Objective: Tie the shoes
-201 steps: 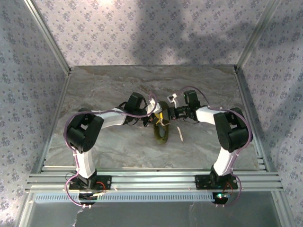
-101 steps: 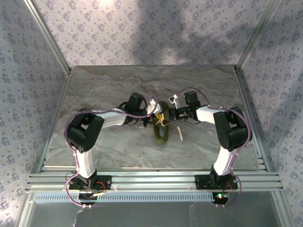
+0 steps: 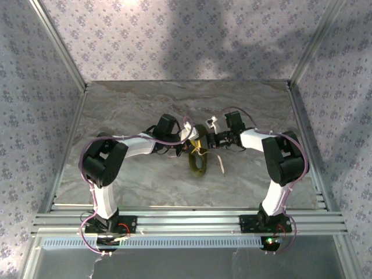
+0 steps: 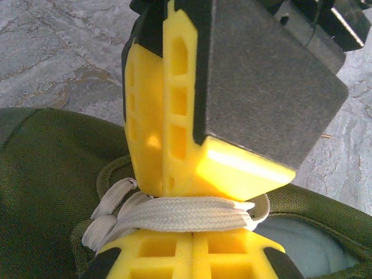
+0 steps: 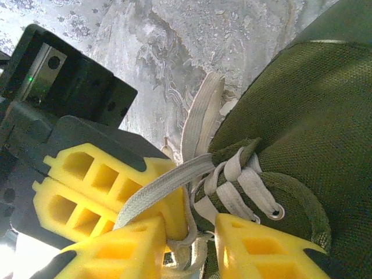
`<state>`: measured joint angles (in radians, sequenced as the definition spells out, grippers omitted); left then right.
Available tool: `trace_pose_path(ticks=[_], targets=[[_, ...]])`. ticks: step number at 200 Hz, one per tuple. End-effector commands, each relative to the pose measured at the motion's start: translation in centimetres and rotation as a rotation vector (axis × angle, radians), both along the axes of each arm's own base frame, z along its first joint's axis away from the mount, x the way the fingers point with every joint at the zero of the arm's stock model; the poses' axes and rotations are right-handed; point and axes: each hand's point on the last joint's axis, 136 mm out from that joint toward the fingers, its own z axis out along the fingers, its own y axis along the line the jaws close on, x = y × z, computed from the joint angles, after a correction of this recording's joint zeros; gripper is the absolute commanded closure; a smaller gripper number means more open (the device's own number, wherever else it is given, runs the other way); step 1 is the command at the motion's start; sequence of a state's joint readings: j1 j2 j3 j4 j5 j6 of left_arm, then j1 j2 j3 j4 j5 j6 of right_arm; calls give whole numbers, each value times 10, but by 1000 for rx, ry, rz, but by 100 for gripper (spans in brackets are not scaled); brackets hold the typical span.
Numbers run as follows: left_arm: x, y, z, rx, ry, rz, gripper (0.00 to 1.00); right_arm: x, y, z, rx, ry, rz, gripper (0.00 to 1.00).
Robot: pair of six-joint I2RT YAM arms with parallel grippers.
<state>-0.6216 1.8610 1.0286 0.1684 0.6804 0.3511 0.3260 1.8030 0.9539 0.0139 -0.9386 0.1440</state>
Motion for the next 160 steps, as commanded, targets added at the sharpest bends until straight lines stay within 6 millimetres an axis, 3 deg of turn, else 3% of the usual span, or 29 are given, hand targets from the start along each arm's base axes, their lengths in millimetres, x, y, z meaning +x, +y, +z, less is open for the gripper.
trace_pose_path(ticks=[1,20,72,160], targets=[[4,-1,-1,-1,-40,-1,94,-17,8,-4,-11,50,64,78],[4,-1,1,-1,-47,1,93,-15,6,-3,-50,29,45,100],[2,5,9,5,-73,15,88,-5,-7,7,-94,-45,-28,100],[-5,18,32,-1,-122,30,82,-1,-15,7,-125,-74,-73,100]])
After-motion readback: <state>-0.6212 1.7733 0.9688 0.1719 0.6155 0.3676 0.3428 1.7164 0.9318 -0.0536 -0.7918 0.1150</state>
